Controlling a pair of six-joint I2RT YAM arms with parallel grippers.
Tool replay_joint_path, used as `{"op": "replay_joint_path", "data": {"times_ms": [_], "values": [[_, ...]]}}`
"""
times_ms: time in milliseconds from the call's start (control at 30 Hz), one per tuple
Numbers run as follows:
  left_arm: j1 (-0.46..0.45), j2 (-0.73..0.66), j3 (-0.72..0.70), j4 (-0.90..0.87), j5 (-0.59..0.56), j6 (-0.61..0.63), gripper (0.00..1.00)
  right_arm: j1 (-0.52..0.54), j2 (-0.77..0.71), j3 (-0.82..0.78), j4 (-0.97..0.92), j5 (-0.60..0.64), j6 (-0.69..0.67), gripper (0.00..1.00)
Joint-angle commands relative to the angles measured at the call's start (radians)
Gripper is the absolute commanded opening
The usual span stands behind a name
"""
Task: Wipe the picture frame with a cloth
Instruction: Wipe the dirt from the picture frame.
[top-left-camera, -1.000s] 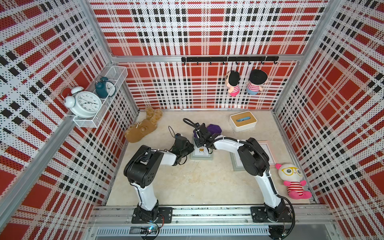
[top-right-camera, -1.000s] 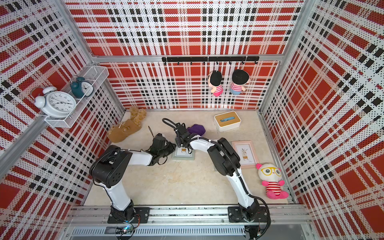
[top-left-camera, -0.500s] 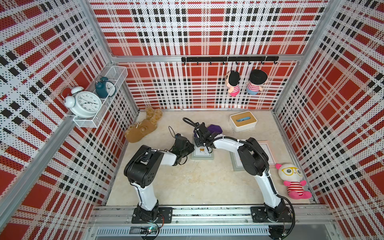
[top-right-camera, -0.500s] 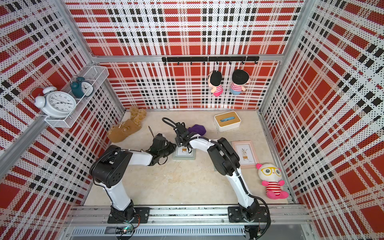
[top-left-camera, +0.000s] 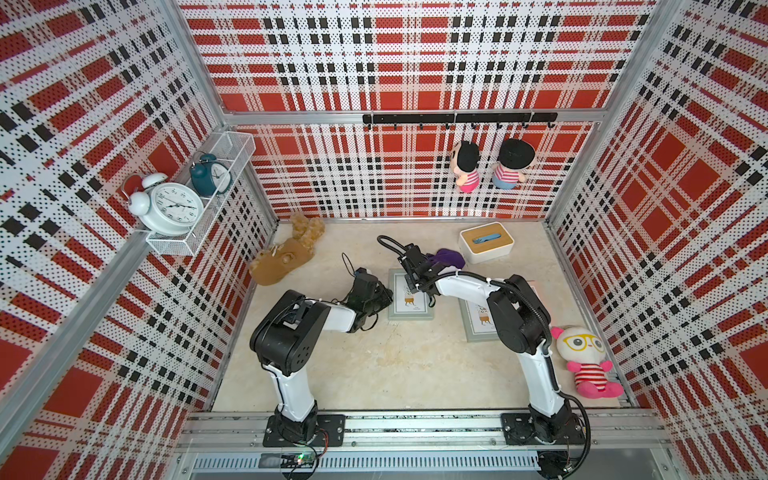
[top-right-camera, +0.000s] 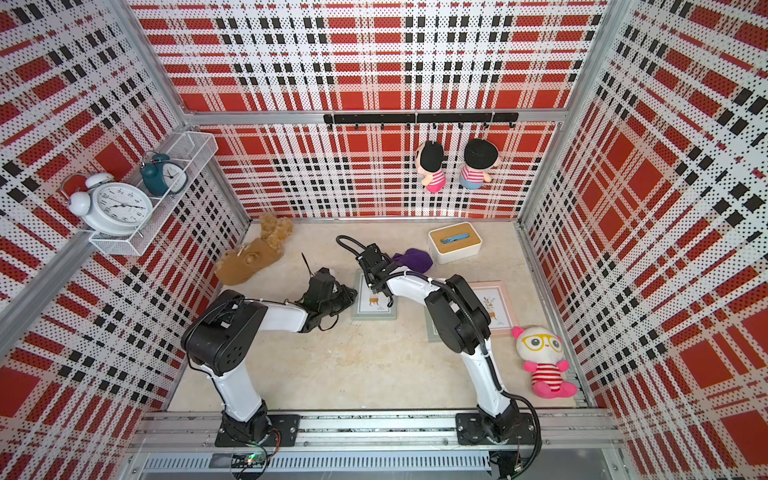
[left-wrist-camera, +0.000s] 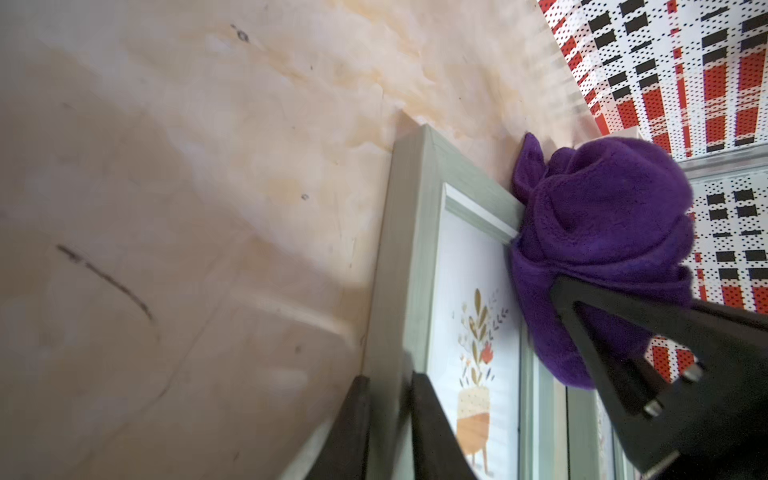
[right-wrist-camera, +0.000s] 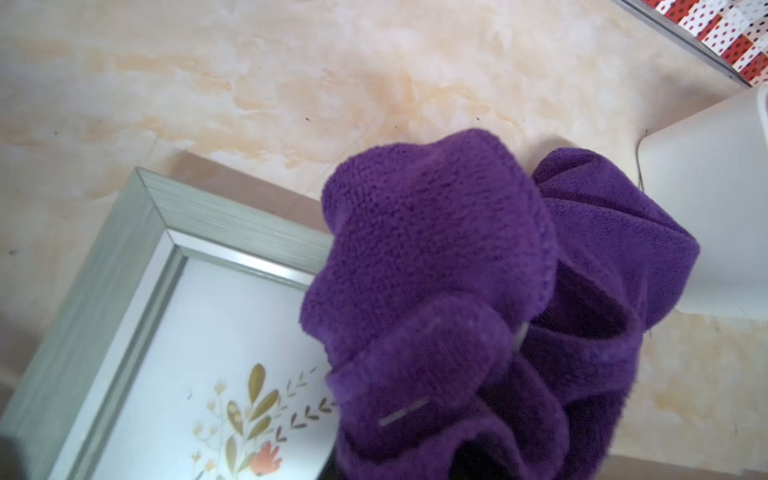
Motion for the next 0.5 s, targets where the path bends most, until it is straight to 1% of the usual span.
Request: {"op": "replay_joint_path", "data": {"times_ms": [0, 167, 267, 333, 400, 433, 467], "values": [[-0.009, 0.059, -0.040, -0.215, 0.004, 0.004, 0.21, -0.021, -0.019, 0.003, -0.069, -0.029, 0.000, 0.00], [-0.013, 0.070, -0.034, -0.210, 0.011, 0.007, 0.21, -0.015, 0.058, 0.010, -0.058, -0.154, 0.009, 0.00], [-0.014, 0.083, -0.027, -0.205, 0.019, 0.007, 0.21, -0.014, 0.107, 0.040, -0.058, -0.234, 0.017, 0.00], [-0.015, 0.091, -0.024, -0.199, 0.028, 0.008, 0.21, -0.012, 0.127, 0.048, -0.039, -0.404, -0.003, 0.00], [-0.016, 0.093, -0.024, -0.197, 0.030, 0.008, 0.21, -0.003, 0.112, 0.004, 0.023, -0.573, -0.027, 0.00], [-0.016, 0.090, -0.024, -0.196, 0.030, 0.006, 0.21, 0.000, 0.087, -0.039, 0.071, -0.631, -0.024, 0.00], [-0.015, 0.087, -0.027, -0.196, 0.030, 0.005, 0.21, -0.001, 0.067, -0.074, 0.099, -0.661, -0.011, 0.00]]}}
